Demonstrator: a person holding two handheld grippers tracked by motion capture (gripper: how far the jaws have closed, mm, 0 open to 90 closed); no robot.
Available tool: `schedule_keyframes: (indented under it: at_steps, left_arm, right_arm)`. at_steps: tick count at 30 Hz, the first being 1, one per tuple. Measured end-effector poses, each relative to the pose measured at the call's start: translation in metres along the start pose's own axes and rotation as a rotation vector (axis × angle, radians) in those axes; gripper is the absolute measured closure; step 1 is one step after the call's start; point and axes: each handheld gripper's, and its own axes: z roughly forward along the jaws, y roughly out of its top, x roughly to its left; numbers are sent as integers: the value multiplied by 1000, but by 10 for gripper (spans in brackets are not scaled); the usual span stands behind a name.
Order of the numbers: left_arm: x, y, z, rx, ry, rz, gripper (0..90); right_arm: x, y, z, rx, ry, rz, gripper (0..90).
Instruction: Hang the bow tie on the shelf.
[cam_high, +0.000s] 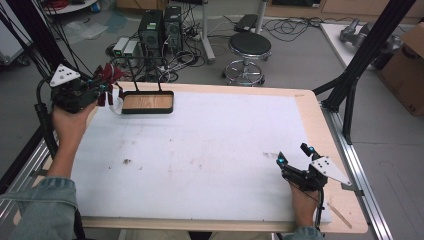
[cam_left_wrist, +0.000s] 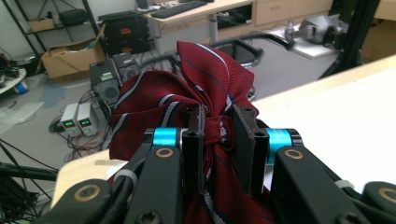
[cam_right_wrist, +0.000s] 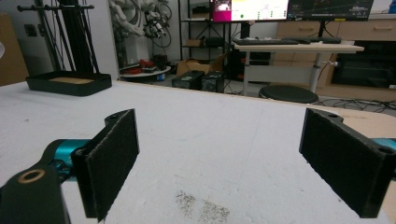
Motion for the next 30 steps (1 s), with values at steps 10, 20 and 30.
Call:
schedule_keyframes:
  at_steps: [10, 20, 30]
  left_arm:
    - [20, 13, 18, 4, 28, -15, 743]
    - [28, 20, 47, 69, 60, 11, 743]
    - [39, 24, 64, 113, 108, 17, 743]
  right_arm:
    - [0, 0, 0, 0, -1, 7, 111]
    - [-1, 0, 0, 0, -2, 6, 111]
    - [-1, 0, 0, 4, -1, 4, 111]
